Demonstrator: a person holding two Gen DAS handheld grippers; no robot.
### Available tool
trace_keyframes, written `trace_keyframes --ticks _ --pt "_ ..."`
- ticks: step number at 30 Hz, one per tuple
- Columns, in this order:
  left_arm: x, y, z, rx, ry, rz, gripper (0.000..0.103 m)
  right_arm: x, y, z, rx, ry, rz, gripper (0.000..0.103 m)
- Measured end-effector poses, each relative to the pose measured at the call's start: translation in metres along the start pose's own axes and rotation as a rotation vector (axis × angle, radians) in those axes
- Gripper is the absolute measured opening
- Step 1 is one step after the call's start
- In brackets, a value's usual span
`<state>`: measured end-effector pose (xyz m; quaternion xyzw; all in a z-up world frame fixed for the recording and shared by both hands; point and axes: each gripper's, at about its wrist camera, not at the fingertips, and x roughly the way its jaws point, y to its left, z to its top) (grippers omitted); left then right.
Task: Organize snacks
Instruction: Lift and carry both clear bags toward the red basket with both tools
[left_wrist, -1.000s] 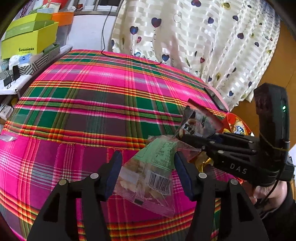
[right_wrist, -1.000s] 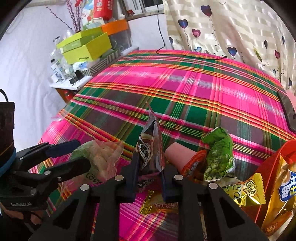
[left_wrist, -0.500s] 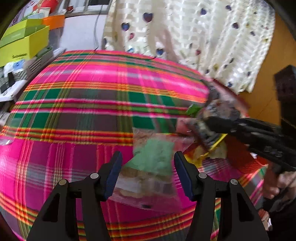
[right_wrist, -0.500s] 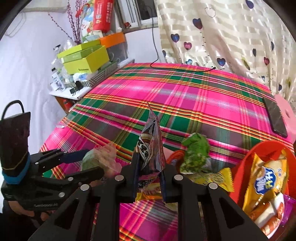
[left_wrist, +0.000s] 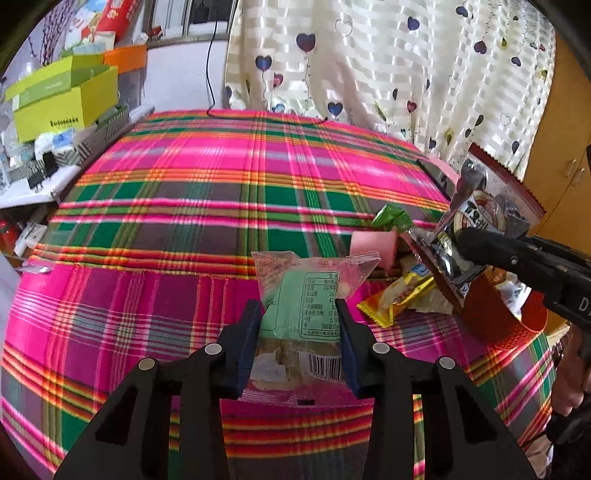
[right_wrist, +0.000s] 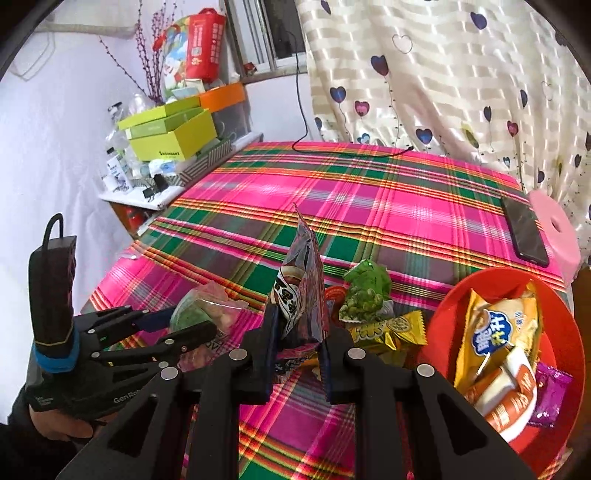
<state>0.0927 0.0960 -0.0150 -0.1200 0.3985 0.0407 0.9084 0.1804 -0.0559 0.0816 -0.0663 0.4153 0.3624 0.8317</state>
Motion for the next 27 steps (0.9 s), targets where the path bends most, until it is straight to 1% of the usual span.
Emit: trace_keyframes --ticks 4,10,18,27 --pt "-0.021 -0.008 0.003 0.011 -0.047 0.032 0.04 -0.015 0.001 -0.003 0.001 -0.024 -0.003 0.017" --pt "-0.05 -0.022 0.009 0.029 -0.111 0.042 0.04 -0.038 0.004 -0.008 0.0 -0.062 -0.007 0.017" --pt "-0.073 -0.04 0.011 0.054 -0.151 0.031 0.04 -0.071 0.004 -0.015 0.002 -0.11 -0.011 0.017" --pt "-0.089 -0.064 0.011 0.088 -0.18 0.003 0.04 -0.101 -0.002 -0.025 0.015 -0.151 -0.028 0.017"
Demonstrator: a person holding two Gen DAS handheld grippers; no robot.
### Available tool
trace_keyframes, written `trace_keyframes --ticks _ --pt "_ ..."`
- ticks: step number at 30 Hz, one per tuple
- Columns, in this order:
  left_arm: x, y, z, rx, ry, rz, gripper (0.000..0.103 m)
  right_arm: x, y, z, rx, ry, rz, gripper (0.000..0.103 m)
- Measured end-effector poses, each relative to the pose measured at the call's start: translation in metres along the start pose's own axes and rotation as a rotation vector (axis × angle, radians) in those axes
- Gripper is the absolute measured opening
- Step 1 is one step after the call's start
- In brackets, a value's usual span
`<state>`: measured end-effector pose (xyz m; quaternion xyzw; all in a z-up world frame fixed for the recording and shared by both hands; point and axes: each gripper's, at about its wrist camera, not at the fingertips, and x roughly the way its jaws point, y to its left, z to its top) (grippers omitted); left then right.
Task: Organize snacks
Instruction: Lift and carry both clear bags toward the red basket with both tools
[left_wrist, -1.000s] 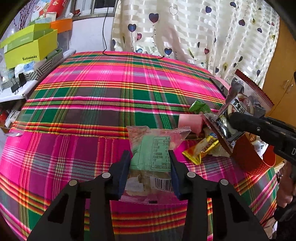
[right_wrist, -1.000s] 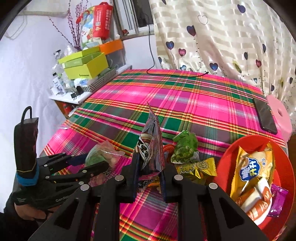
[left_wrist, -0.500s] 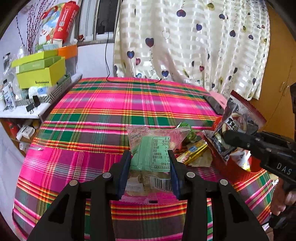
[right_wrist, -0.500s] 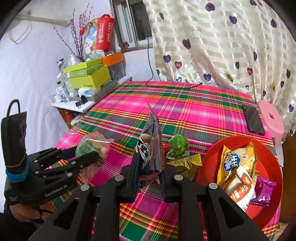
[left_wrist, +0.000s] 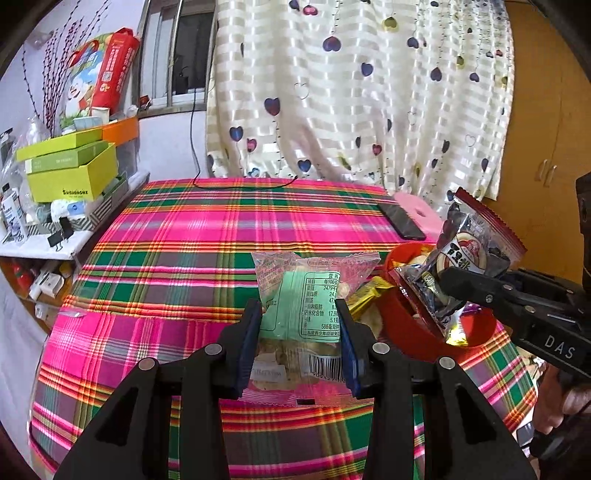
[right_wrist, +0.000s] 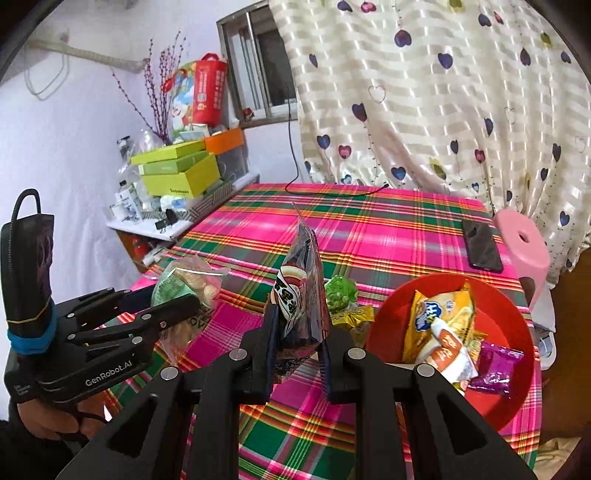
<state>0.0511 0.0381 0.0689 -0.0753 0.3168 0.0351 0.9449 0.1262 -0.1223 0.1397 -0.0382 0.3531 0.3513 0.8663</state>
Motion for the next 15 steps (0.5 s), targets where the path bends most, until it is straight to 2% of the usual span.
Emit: trace_keyframes --ticks 15 --pt "-0.008 -0.024 0.003 0.016 -0.015 -0.058 0.04 -0.034 -0.018 -0.007 0.031 -0.048 -0.044 0.017"
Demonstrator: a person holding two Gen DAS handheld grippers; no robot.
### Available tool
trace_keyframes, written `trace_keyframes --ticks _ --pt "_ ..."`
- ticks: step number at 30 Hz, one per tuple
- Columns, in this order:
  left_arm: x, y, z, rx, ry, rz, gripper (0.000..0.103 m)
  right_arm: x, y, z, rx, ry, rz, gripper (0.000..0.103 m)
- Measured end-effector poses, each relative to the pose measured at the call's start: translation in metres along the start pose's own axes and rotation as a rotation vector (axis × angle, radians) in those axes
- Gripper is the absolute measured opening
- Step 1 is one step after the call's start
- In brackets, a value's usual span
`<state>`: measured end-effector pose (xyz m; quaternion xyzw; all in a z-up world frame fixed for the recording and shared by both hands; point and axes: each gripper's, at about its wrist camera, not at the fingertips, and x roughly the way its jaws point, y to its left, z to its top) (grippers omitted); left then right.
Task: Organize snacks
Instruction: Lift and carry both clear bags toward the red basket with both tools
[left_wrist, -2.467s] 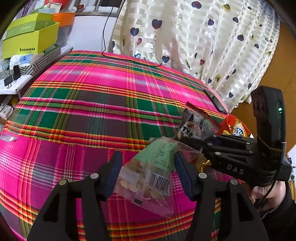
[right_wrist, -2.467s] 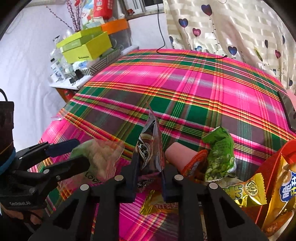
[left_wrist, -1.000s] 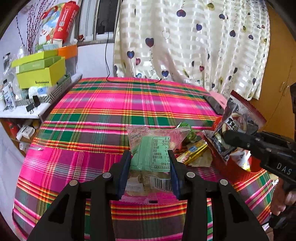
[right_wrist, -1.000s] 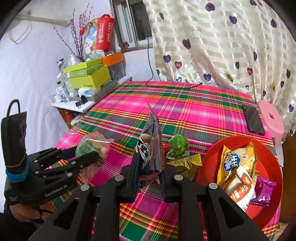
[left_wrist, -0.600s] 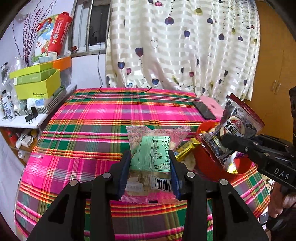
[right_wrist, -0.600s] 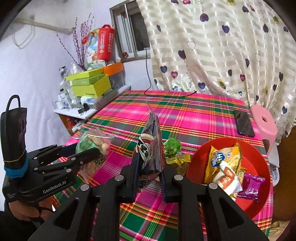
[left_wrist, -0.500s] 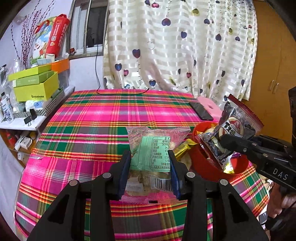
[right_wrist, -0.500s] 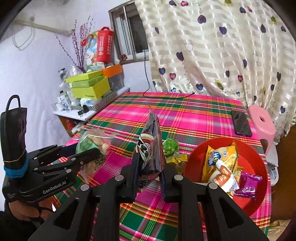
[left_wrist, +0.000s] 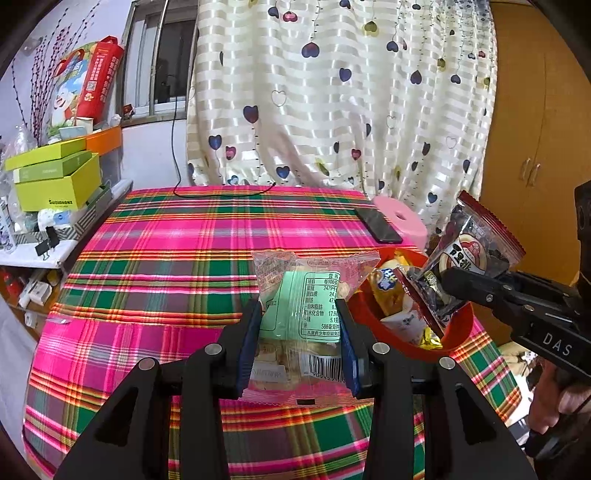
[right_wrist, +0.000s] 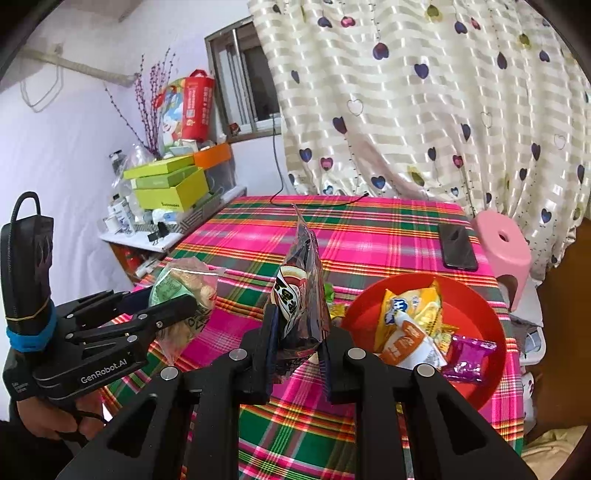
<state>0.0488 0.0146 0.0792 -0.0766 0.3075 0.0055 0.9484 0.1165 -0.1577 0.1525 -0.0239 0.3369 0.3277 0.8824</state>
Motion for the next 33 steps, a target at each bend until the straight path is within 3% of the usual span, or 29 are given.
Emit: trace_keyframes --ticks 12,33 --pt "0.01 -0.017 0.002 0.018 0.022 -0.051 0.04 -0.014 -0.035 -0.009 0.066 -0.016 -0.059 0.017" --pt "0.065 -0.057 0.014 0.075 0.11 -0.124 0.04 0.012 -0.087 -0.02 0.146 0.05 -0.09 0.017"
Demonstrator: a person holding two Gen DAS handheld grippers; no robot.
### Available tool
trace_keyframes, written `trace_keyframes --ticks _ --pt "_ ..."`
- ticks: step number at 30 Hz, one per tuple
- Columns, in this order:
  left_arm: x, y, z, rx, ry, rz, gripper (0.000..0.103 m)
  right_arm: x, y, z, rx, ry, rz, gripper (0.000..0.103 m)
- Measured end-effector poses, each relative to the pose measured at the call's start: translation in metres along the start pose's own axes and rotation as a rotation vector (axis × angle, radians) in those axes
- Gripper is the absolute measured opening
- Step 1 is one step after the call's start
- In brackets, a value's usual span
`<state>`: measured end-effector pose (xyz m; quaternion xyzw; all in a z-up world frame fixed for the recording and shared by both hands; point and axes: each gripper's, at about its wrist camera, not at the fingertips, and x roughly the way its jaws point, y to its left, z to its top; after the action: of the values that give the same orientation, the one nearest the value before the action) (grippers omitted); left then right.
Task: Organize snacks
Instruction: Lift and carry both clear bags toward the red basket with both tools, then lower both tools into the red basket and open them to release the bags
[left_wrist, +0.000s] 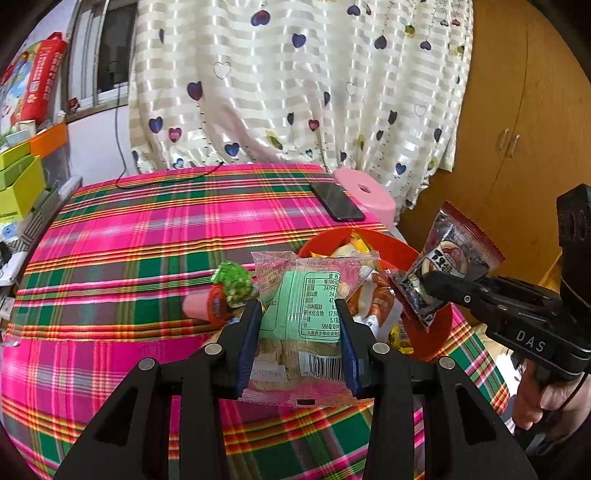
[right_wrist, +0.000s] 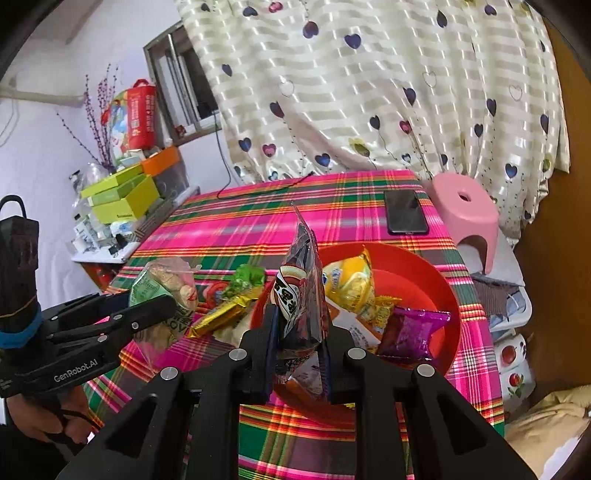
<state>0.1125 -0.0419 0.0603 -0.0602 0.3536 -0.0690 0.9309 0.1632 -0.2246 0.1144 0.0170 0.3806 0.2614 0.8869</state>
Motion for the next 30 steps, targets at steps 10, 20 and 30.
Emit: trace_keyframes --ticks 10,20,30 --pt "0.027 -0.017 0.008 0.018 0.043 -0.046 0.04 0.008 -0.039 -0.005 0.065 0.029 -0.045 0.017" --pt "0.048 -0.038 0.011 0.04 0.094 -0.112 0.04 0.022 -0.06 -0.018 0.098 0.084 -0.049 0.017" --pt "0.055 -0.08 0.003 0.121 0.129 -0.245 0.04 0.021 -0.079 -0.028 0.12 0.118 -0.084 0.017"
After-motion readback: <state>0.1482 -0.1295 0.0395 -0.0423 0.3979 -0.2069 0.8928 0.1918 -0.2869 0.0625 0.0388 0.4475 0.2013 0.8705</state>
